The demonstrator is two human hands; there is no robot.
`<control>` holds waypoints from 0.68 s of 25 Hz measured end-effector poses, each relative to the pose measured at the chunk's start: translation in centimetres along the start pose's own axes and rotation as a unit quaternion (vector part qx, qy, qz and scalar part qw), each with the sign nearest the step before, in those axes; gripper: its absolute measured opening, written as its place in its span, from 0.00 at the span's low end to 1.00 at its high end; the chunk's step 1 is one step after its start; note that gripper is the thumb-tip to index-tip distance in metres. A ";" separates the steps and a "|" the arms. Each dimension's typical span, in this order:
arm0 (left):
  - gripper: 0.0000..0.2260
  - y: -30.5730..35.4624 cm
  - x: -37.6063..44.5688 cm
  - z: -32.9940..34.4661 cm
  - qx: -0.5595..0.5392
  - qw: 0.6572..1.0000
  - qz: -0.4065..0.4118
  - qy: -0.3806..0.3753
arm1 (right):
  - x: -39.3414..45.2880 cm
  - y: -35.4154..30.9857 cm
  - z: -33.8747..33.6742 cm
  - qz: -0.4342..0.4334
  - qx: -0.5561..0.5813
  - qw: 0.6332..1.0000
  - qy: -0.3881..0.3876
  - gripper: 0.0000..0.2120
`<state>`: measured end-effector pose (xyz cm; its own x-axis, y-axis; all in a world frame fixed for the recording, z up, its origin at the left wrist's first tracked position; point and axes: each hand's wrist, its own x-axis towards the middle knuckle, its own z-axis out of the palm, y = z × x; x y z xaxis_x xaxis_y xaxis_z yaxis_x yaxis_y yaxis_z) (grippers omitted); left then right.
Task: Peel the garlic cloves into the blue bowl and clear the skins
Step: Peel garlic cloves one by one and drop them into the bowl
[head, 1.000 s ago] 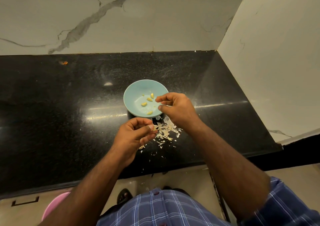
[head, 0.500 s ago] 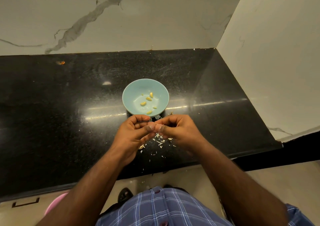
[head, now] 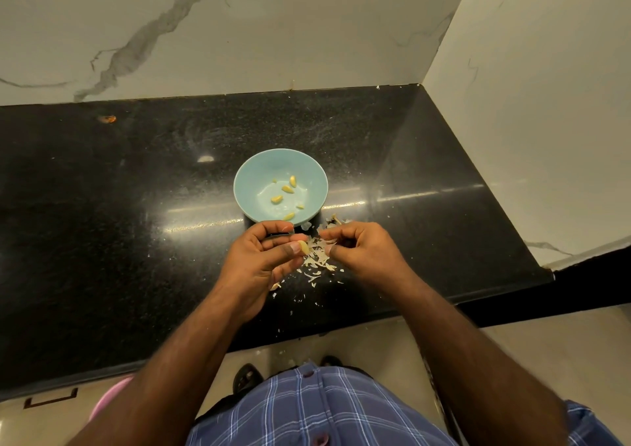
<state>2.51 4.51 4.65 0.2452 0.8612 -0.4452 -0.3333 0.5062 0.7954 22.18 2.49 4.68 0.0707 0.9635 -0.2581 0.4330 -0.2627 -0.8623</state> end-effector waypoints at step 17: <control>0.03 -1.6 0.9 0.3 0.082 0.996 0.031 0.035 | -0.5 -1.0 2.2 -0.006 0.075 0.995 -0.058 0.11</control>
<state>3.58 4.51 3.11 0.1622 0.8946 -0.4164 -0.1908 0.4425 0.8763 19.78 2.20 4.71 -0.0425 0.9564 -0.2888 0.2942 -0.2643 -0.9185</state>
